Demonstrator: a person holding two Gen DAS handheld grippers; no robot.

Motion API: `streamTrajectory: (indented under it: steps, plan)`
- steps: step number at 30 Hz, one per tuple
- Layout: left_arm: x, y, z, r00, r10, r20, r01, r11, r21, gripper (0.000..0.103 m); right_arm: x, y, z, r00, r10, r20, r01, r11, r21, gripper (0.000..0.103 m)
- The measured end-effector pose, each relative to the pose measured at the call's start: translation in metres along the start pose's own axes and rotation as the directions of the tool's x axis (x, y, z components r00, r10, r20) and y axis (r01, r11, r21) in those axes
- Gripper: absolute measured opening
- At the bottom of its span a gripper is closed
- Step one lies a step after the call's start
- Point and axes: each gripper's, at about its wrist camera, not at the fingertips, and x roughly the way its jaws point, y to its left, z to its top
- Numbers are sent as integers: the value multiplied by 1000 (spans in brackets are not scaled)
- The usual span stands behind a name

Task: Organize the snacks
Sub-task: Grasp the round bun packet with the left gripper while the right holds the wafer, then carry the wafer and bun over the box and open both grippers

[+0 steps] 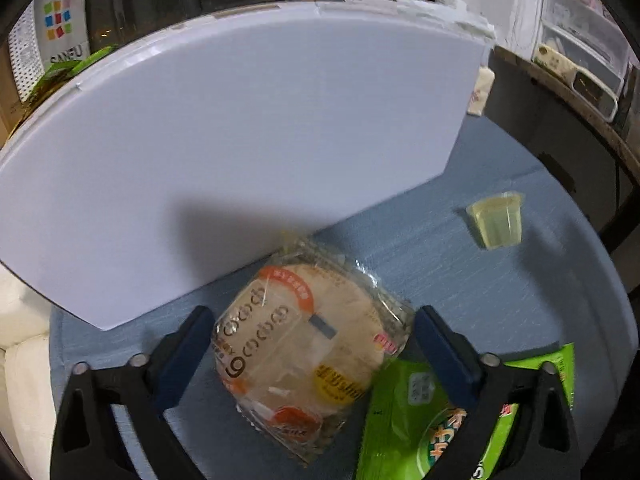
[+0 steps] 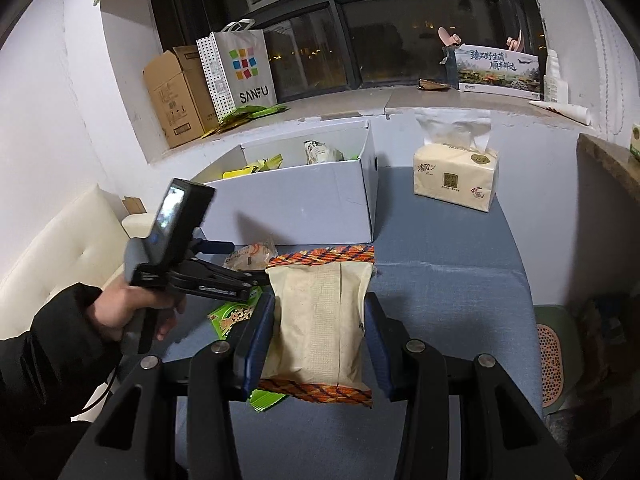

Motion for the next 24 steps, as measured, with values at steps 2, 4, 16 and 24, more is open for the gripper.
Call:
streamTrajectory:
  steps: [2,4,16,24]
  plan:
    - [-4,3,-3,1000,-13,22,14,1000,-10,84,0,1,-2,1000,-2,-1,2,1000,-1,47]
    - [-8,6,-6,999,-38,30,38,999,-20,82,0,2,-3,1000,3,-3,-3,1000,-1,47]
    - [-132,22,-24,934,-70,351,108,990,-88,81,2,7,4,1000,3,19,-3,1000,6,48]
    - [-183,76,38,877,-79,474,162,977,-137,81,23,21,78,994,87,68,-86,996,-17,48]
